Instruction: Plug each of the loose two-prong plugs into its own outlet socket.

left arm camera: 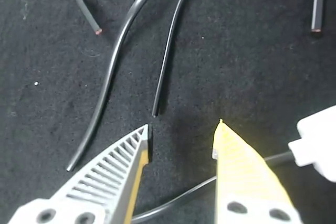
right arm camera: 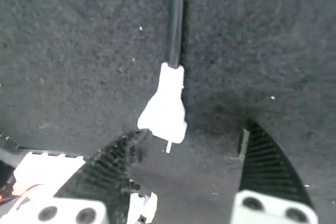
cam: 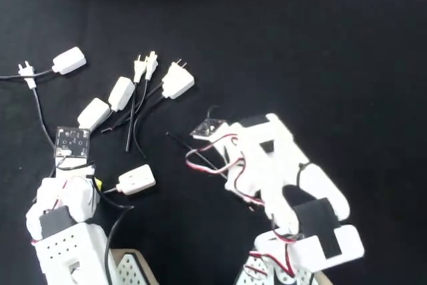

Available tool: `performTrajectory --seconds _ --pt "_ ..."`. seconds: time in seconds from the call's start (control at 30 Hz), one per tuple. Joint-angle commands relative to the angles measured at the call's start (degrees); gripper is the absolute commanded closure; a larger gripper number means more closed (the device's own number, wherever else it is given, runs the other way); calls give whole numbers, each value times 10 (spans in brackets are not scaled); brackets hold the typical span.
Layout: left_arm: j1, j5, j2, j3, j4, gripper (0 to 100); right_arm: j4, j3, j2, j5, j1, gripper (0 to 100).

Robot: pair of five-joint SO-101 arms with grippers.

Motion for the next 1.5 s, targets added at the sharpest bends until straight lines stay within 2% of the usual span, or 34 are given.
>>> performTrajectory --seconds 0.0,0.13,0.3,0.6,0.97,1.23,1.3,1.47 --pt "5 -3 -4 -2 -9 798 -45 0 47 -32 -44 732" --pt "5 -3 -4 -2 -9 798 -48 0 51 -69 -88 812" --pt "5 -3 -4 -2 -9 798 -48 0 52 -83 -97 913" --pt "5 -3 -4 -2 -9 798 -44 15 53 -98 -101 923" --pt "5 -3 -4 -2 -9 798 -44 22 53 -171 -212 969" --pt "5 -4 -4 -2 -9 798 -2 -13 50 -187 -169 985" --pt "5 -4 -4 -2 -9 798 30 -46 51 -215 -140 984" --pt "5 -4 -4 -2 -9 798 58 -149 52 -222 -46 985"
